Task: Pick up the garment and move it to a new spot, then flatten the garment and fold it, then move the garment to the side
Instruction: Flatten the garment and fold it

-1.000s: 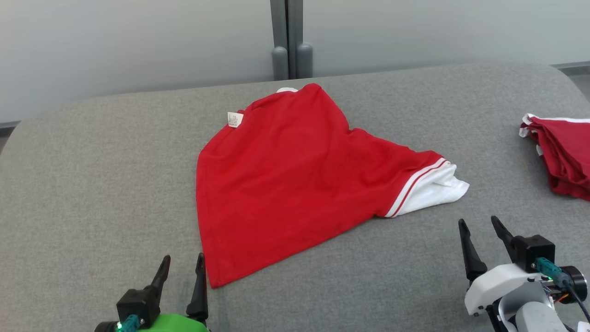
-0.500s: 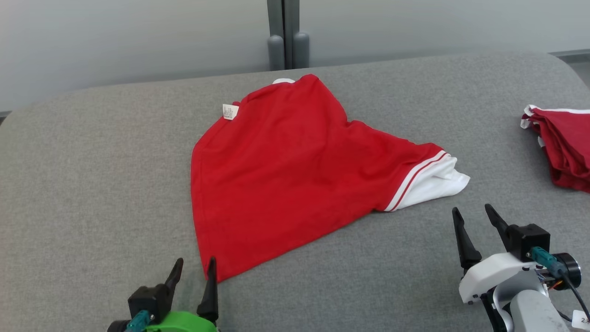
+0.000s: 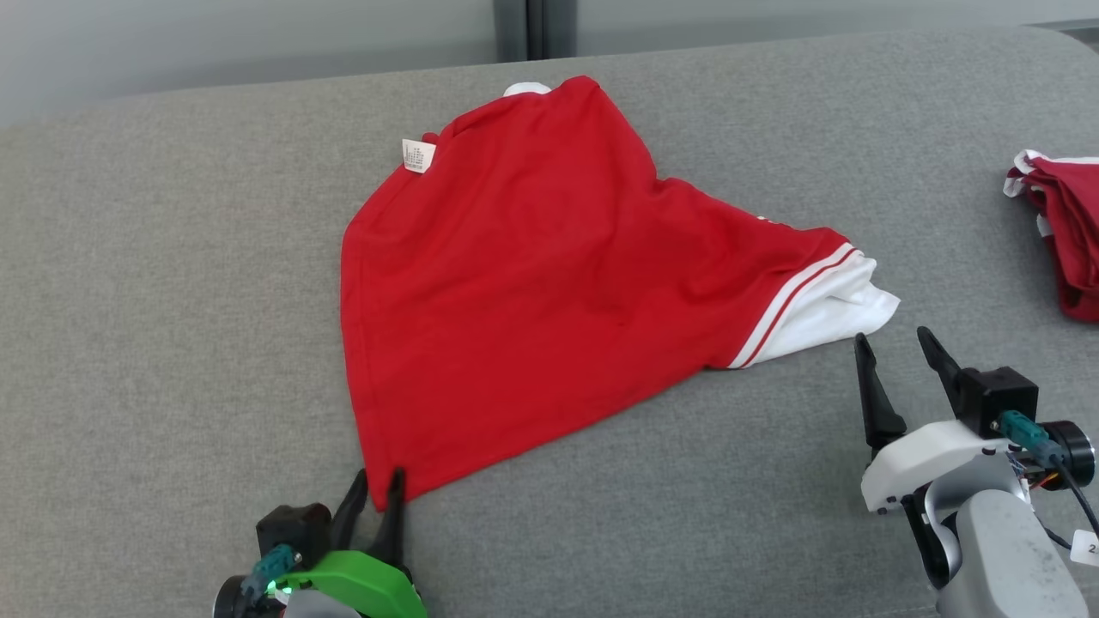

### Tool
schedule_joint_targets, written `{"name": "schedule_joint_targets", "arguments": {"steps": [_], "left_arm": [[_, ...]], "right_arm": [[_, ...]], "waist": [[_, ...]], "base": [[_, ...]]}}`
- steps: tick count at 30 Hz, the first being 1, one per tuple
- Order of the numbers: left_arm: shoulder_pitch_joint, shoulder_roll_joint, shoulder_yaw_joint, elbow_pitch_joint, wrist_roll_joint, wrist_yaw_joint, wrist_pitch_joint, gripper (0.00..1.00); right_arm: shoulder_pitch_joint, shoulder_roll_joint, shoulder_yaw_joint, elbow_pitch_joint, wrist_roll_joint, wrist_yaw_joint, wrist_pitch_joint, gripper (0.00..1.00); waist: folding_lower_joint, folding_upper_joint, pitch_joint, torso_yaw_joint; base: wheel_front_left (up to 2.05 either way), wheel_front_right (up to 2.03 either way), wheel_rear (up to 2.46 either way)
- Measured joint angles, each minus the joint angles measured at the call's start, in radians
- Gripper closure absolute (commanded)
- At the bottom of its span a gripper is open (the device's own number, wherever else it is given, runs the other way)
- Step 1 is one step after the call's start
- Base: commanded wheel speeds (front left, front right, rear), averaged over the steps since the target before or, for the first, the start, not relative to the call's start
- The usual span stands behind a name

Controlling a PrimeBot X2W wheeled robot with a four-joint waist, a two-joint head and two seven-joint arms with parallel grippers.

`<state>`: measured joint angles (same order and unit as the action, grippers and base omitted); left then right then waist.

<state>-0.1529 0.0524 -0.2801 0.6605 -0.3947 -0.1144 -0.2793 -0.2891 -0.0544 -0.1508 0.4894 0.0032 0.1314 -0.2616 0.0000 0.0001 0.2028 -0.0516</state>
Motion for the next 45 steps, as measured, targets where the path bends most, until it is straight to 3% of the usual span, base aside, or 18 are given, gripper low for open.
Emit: {"name": "schedule_joint_targets", "arguments": {"steps": [6, 12, 23, 24, 27, 38, 45], "left_arm": [[-0.035, -0.001, -0.018, 0.029, -0.027, 0.0, -0.001, 1.0], [-0.043, -0.008, 0.08, -0.048, 0.011, 0.024, 0.012, 1.0], [-0.057, -0.006, 0.122, -0.078, 0.06, -0.001, 0.012, 1.0], [-0.057, -0.006, 0.117, -0.078, 0.06, -0.001, 0.012, 1.0], [-0.057, -0.005, 0.111, -0.081, 0.058, -0.005, 0.011, 1.0], [-0.05, -0.004, 0.105, -0.081, 0.066, -0.009, 0.013, 1.0], [-0.022, -0.005, 0.108, -0.165, 0.043, -0.014, 0.015, 1.0]], "right_arm": [[-0.034, -0.007, -0.03, 0.015, -0.007, 0.0, 0.0, 0.0], [-0.054, -0.022, -0.072, 0.057, -0.026, 0.0, 0.0, 0.0], [-0.128, -0.016, -0.062, 0.223, -0.027, 0.0, -0.005, 0.0], [-0.135, -0.016, -0.055, 0.235, -0.024, 0.0, -0.006, 0.03], [-0.147, -0.016, -0.03, 0.263, -0.008, 0.0, -0.012, 1.0], [-0.09, -0.033, -0.005, 0.247, 0.052, 0.0, -0.011, 1.0], [0.001, -0.024, 0.002, 0.097, 0.179, 0.0, -0.002, 1.0]], "waist": [[0.0, 0.0, 0.016, 0.022], [0.0, 0.0, 0.035, 0.048], [0.0, 0.0, 0.087, 0.074], [0.0, 0.0, 0.089, 0.075], [0.0, 0.0, 0.091, 0.076], [0.0, 0.0, 0.066, 0.063], [0.0, 0.0, 0.027, 0.061]], "base": [[0.0, 0.0, 0.0], [0.0, 0.0, 0.0], [0.0, 0.0, 0.0], [0.0, 0.0, 0.0], [0.0, 0.0, 0.0], [0.0, 0.0, 0.0], [0.0, 0.0, 0.0]]}}
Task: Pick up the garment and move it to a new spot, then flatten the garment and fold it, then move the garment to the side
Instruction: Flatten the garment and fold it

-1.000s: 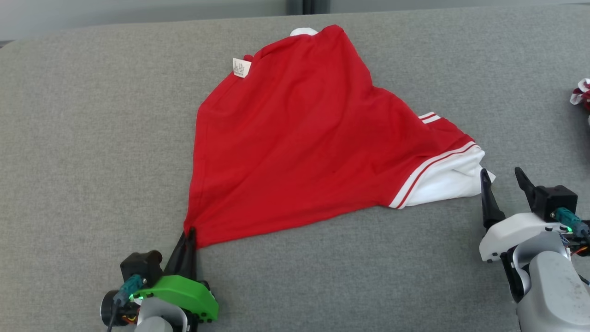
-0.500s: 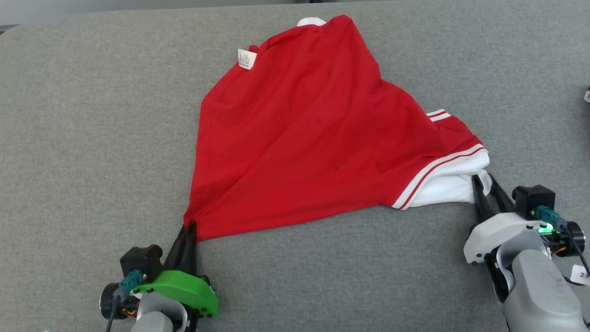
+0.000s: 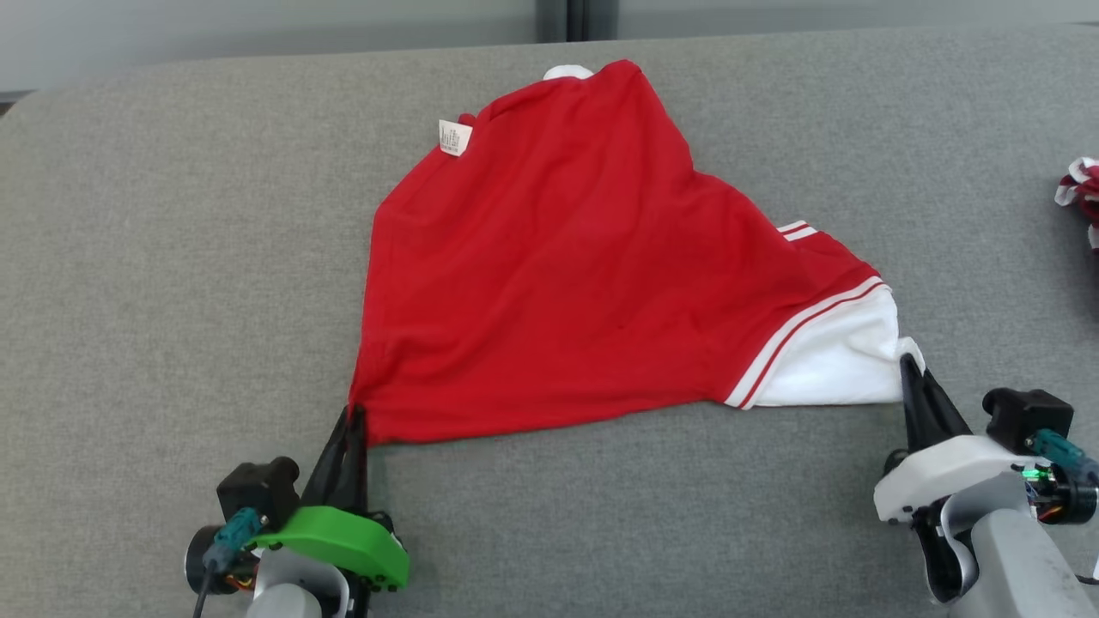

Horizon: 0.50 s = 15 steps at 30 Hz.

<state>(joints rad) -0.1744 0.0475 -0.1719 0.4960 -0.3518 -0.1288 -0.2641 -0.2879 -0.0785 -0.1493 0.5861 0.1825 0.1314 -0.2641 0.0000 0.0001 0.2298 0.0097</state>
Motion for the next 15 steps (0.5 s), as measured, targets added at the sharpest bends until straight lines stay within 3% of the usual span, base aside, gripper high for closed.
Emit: {"name": "schedule_joint_targets", "arguments": {"steps": [6, 10, 15], "left_arm": [[0.016, 0.007, -0.011, -0.165, -0.085, 0.0, 0.0, 1.0], [-0.029, 0.088, -0.023, -0.296, -0.179, 0.0, 0.0, 1.0], [-0.223, 0.229, 0.01, -0.446, -0.272, -0.001, 0.044, 1.0]], "right_arm": [[0.037, -0.017, 0.074, -0.261, 0.284, 0.0, 0.0, 1.0], [0.01, -0.066, 0.101, -0.427, 0.482, -0.001, 0.0, 1.0], [-0.136, -0.15, 0.084, -0.594, 0.64, -0.001, 0.006, 1.0]], "waist": [[0.0, 0.0, -0.056, -0.006], [0.0, 0.0, -0.097, -0.013], [0.0, 0.0, -0.139, -0.023]], "base": [[0.0, 0.0, 0.0], [0.0, 0.0, 0.0], [0.0, 0.0, 0.0]]}}
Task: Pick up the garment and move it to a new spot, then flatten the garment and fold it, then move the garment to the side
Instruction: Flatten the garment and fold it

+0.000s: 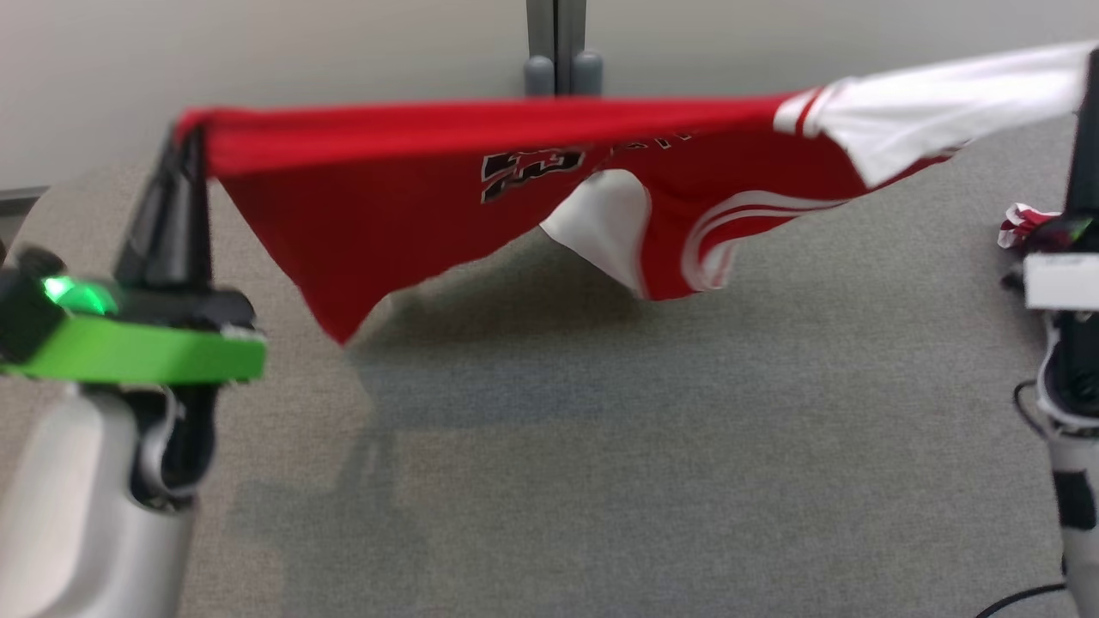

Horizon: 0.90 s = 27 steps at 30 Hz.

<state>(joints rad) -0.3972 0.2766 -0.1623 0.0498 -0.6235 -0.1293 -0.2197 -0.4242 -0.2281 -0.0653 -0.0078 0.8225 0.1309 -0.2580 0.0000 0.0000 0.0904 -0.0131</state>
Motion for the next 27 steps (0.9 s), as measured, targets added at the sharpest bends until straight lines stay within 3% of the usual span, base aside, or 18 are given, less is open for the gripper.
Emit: {"name": "schedule_joint_targets", "arguments": {"steps": [3, 8, 16, 21, 27], "left_arm": [[-0.141, 0.063, 0.014, -0.052, -0.018, -0.002, 0.075, 1.0], [-0.335, 0.103, 0.035, -0.043, -0.061, 0.011, 0.201, 1.0], [-0.515, 0.101, 0.004, 0.155, -0.072, 0.038, 0.324, 1.0], [-0.665, 0.085, 0.002, 0.29, -0.04, 0.048, 0.26, 1.0], [-0.823, 0.056, 0.035, 0.428, -0.01, 0.041, 0.066, 1.0]], "right_arm": [[-0.117, -0.039, -0.03, -0.047, 0.038, 0.0, 0.046, 1.0], [-0.337, -0.061, -0.056, -0.029, 0.009, 0.0, 0.163, 1.0], [-0.604, -0.01, -0.067, 0.21, -0.165, 0.001, 0.252, 1.0], [-0.799, 0.023, -0.069, 0.354, -0.3, 0.001, 0.171, 1.0], [-0.961, 0.047, -0.091, 0.468, -0.385, 0.001, 0.042, 1.0]], "waist": [[0.0, 0.0, -0.013, -0.007], [0.0, 0.0, 0.004, -0.019], [0.0, 0.0, 0.1, -0.031], [0.0, 0.0, 0.186, -0.041], [0.0, 0.0, 0.286, -0.057]], "base": [[0.0, 0.0, 0.0], [0.0, 0.0, 0.0], [0.0, 0.0, 0.0], [0.0, 0.0, 0.0], [0.0, 0.0, 0.0]]}}
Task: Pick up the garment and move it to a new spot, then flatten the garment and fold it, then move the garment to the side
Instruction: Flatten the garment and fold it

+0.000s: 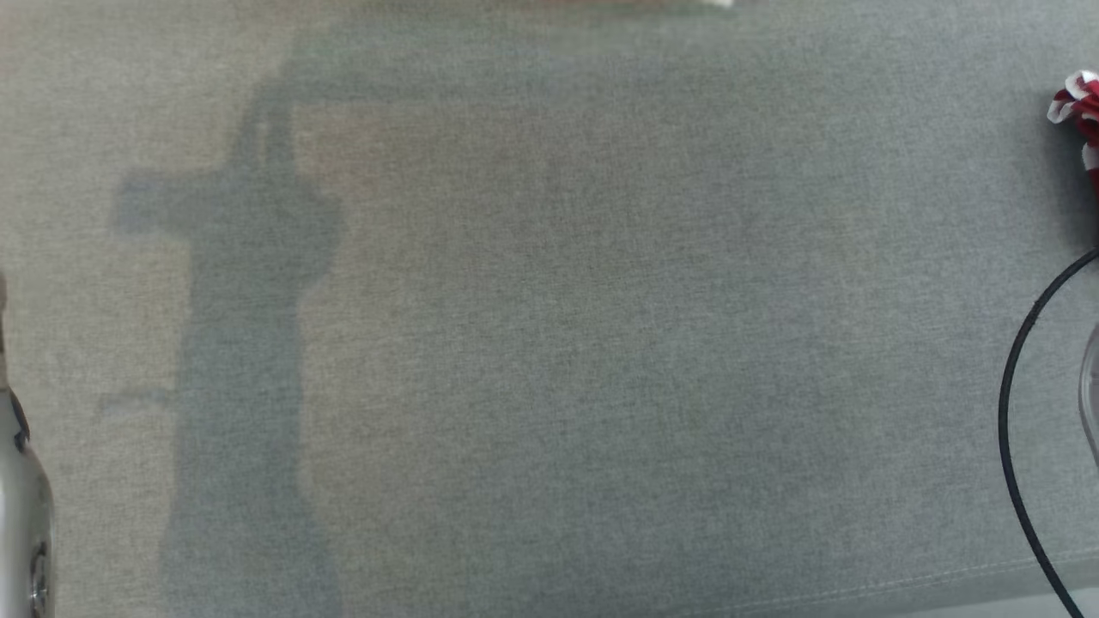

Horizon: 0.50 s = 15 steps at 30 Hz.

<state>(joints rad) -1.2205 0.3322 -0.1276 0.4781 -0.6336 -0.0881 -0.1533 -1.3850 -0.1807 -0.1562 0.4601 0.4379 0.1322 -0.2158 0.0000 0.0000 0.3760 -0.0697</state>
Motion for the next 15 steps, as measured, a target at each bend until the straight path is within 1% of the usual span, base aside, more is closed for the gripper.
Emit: {"name": "schedule_joint_targets", "arguments": {"steps": [2, 4, 8, 11, 13, 15], "left_arm": [[0.009, -0.003, -0.003, 0.045, -0.004, -0.01, -0.029, 1.0], [0.054, 0.0, -0.005, 0.078, -0.004, -0.019, -0.058, 1.0], [0.24, -0.019, 0.004, 0.131, -0.019, -0.032, -0.096, 1.0], [0.424, -0.077, 0.035, 0.181, -0.054, -0.035, -0.105, 1.0], [0.551, -0.112, 0.052, 0.189, -0.041, -0.039, -0.105, 1.0], [0.649, -0.15, 0.072, 0.202, -0.039, -0.041, -0.108, 1.0]], "right_arm": [[0.015, 0.007, 0.003, 0.022, 0.004, 0.0, -0.012, 1.0], [0.069, 0.01, 0.014, 0.033, 0.017, 0.001, -0.02, 1.0], [0.284, 0.015, 0.036, 0.026, 0.091, 0.001, -0.032, 1.0], [0.507, 0.026, 0.068, 0.011, 0.142, 0.001, -0.037, 1.0], [0.654, 0.037, 0.086, 0.011, 0.171, 0.001, -0.04, 1.0], [0.768, 0.05, 0.098, 0.009, 0.2, 0.001, -0.041, 1.0]], "waist": [[0.0001, 0.0, 0.02, -0.007], [0.0, 0.0, 0.03, -0.018], [0.0001, 0.0, 0.027, -0.036], [0.0001, 0.0, 0.011, -0.038], [0.0, 0.0, -0.002, -0.04], [0.0001, 0.0, -0.013, -0.041]], "base": [[0.0, 0.0, 0.0], [0.0, 0.0, 0.0], [0.0, 0.0, 0.0], [0.0, 0.0, 0.0], [0.0, 0.0, 0.0], [0.0, 0.0, 0.0]]}}
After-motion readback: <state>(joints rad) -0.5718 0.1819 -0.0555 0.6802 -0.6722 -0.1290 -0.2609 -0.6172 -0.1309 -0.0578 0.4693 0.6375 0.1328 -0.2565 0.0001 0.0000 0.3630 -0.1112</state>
